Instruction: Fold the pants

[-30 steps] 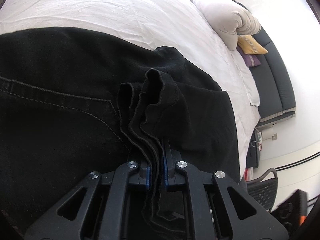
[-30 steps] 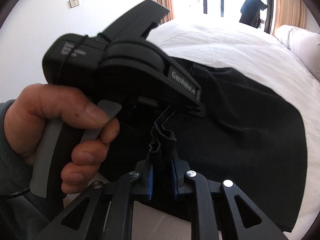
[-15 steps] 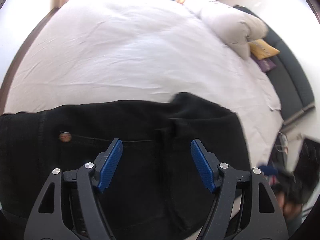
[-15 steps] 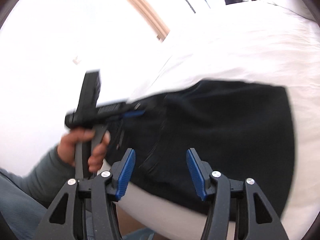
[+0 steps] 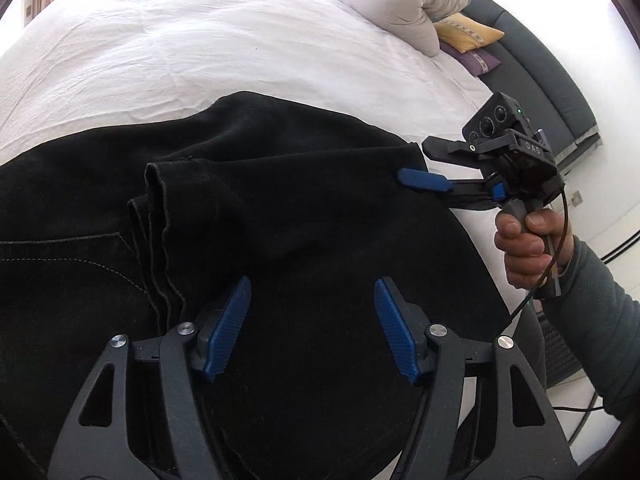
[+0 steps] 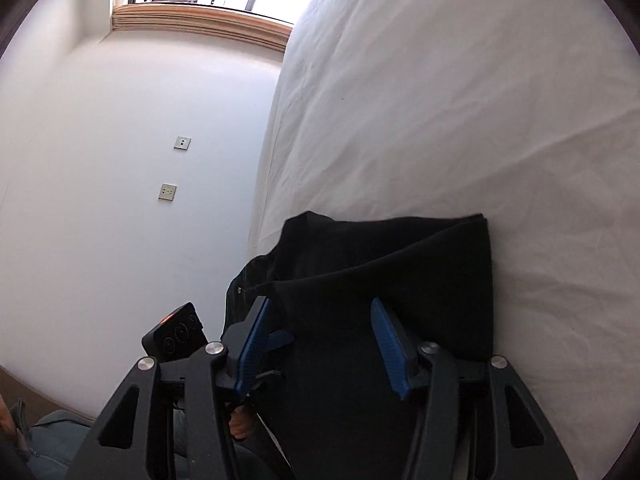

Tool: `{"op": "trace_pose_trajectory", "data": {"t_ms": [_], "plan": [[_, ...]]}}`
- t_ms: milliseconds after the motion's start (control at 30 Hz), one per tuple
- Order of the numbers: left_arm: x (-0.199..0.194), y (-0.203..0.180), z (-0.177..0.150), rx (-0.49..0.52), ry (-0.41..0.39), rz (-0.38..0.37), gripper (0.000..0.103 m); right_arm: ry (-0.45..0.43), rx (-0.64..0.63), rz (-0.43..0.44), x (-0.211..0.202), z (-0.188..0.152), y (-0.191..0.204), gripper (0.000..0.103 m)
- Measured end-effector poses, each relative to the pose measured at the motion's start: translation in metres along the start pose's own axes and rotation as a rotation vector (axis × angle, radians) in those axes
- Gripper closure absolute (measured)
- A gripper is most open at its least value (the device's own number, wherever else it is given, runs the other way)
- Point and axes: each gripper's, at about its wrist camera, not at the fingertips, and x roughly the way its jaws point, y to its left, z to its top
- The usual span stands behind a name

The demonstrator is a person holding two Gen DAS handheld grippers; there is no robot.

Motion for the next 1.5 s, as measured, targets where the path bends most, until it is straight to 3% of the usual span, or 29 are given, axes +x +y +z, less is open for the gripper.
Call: {"op": "trace_pose_trajectory", "data": {"t_ms": [67, 267, 467, 533, 633, 700, 733, 800, 867, 933, 1000, 1067, 1200, 1267, 1333, 1433, 1467, 1500], "plan": [[0.0, 0.002, -0.003, -0.012, -0.015, -0.012, 0.04, -0.007, 0.016, 0.031, -0.006, -0.017, 0.0, 0.052], [-0.006, 0.014, -0.014, -0.038, -0.037, -0.036, 0.04, 0.088, 0.057, 0.015, -0.01, -0.109, 0.004, 0.051], [-0.014, 0.025, -0.023, -0.064, -0.065, -0.055, 0.04, 0.113, 0.11, -0.05, -0.035, -0.155, 0.016, 0.051], [-0.019, 0.025, -0.026, -0.055, -0.067, -0.044, 0.04, 0.085, 0.072, -0.074, -0.041, -0.152, 0.032, 0.051], [-0.026, 0.022, -0.031, -0.051, -0.067, -0.041, 0.04, -0.002, 0.017, 0.022, -0.05, -0.139, 0.053, 0.045], [-0.03, 0.022, -0.037, -0.057, -0.066, -0.042, 0.04, 0.018, 0.039, -0.058, -0.036, -0.132, 0.043, 0.027], [-0.034, 0.02, -0.041, -0.062, -0.066, -0.045, 0.04, 0.067, 0.058, -0.138, -0.023, -0.131, 0.03, 0.027], [-0.048, 0.016, -0.048, -0.072, -0.074, -0.044, 0.039, 0.077, 0.051, -0.196, -0.02, -0.127, 0.024, 0.054], [-0.075, 0.017, -0.064, -0.093, -0.117, -0.026, 0.039, 0.071, 0.076, -0.19, -0.029, -0.119, 0.04, 0.05], [-0.113, 0.031, -0.09, -0.132, -0.187, -0.02, 0.034, 0.02, -0.016, -0.089, -0.036, -0.113, 0.073, 0.046], [-0.154, 0.055, -0.118, -0.207, -0.27, 0.024, 0.027, -0.015, -0.066, 0.001, -0.028, -0.104, 0.1, 0.024], [-0.187, 0.082, -0.145, -0.313, -0.34, 0.071, 0.026, 0.013, -0.117, 0.059, 0.0, -0.093, 0.121, 0.022], [-0.23, 0.13, -0.194, -0.539, -0.459, 0.135, 0.026, 0.125, -0.153, 0.097, 0.077, -0.073, 0.142, 0.022], [-0.236, 0.144, -0.205, -0.602, -0.467, 0.16, 0.026, 0.164, -0.141, 0.106, 0.114, -0.061, 0.144, 0.022], [-0.233, 0.154, -0.212, -0.657, -0.454, 0.138, 0.026, 0.202, -0.129, 0.106, 0.142, -0.052, 0.142, 0.022], [-0.223, 0.165, -0.216, -0.702, -0.421, 0.119, 0.026, 0.247, -0.093, -0.02, 0.173, -0.043, 0.115, 0.022], [-0.22, 0.17, -0.218, -0.731, -0.408, 0.114, 0.026, 0.247, -0.056, -0.05, 0.179, -0.041, 0.102, 0.034], [-0.216, 0.177, -0.221, -0.776, -0.399, 0.109, 0.026, 0.224, -0.024, -0.051, 0.18, -0.04, 0.092, 0.058]]}}
